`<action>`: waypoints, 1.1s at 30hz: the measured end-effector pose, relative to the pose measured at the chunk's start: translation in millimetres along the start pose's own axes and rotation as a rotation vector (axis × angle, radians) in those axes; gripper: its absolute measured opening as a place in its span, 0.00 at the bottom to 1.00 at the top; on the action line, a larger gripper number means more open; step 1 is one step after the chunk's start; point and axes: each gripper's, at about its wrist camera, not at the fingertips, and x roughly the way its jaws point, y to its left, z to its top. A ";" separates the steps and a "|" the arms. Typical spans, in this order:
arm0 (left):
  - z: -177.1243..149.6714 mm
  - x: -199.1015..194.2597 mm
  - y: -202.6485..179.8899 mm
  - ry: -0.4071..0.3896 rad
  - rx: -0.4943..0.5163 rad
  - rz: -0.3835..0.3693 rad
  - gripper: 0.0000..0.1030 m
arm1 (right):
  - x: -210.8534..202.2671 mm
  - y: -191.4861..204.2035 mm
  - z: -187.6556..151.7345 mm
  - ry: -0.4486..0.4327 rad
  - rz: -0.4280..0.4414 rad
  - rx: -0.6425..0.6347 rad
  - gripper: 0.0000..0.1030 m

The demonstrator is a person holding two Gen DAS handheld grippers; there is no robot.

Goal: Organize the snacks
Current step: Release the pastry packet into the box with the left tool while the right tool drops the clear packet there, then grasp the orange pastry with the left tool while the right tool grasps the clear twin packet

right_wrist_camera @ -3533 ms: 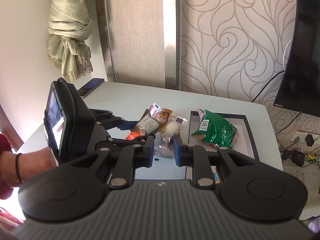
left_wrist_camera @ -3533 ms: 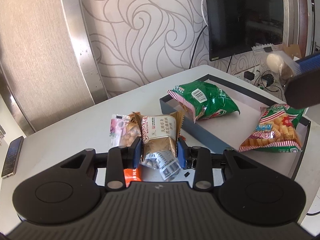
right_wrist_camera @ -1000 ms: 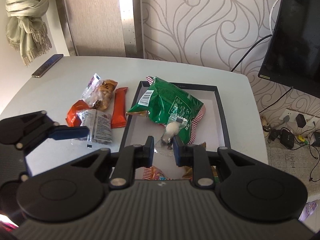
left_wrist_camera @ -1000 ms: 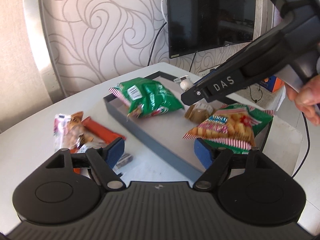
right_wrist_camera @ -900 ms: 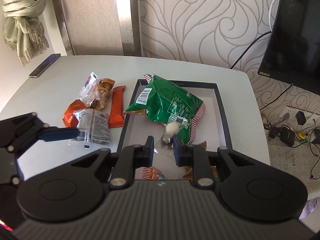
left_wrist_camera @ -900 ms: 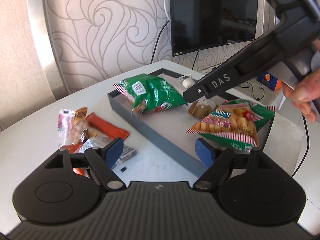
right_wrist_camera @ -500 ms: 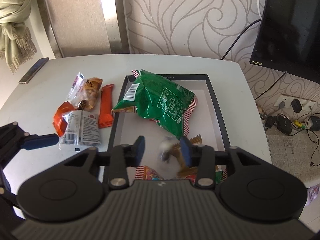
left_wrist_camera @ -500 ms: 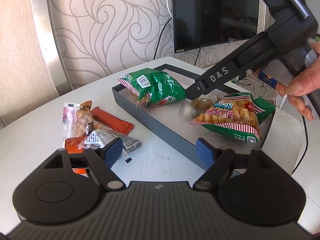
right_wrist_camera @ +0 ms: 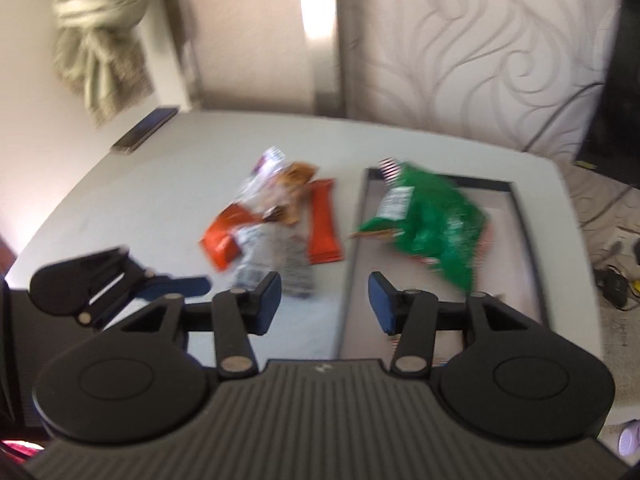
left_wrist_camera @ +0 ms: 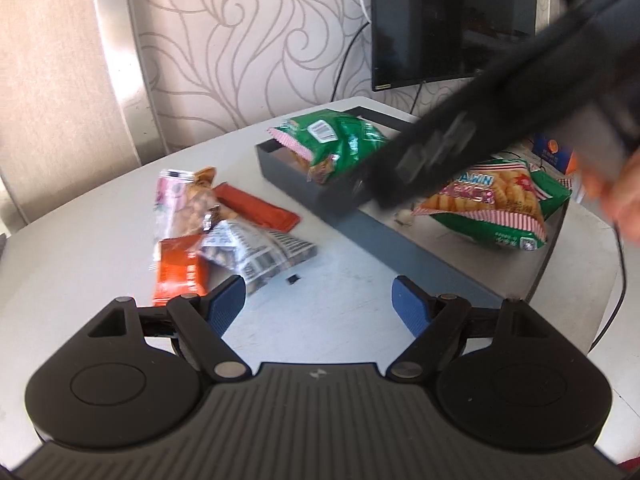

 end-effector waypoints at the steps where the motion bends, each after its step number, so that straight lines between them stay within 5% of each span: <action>1: -1.5 -2.3 3.1 0.001 -0.001 0.008 0.81 | 8.4 5.0 1.6 0.016 0.006 -0.004 0.49; 15: -19.5 -26.3 59.5 0.017 -0.081 0.147 0.81 | 103.5 27.7 26.0 0.202 -0.027 0.021 0.66; 20: -19.7 -17.4 75.9 0.022 -0.100 0.165 0.81 | 85.4 31.7 12.0 0.178 -0.008 -0.039 0.55; 33: 5.2 44.2 84.2 0.032 -0.077 0.145 0.83 | 26.3 29.9 -46.7 0.222 -0.020 -0.035 0.51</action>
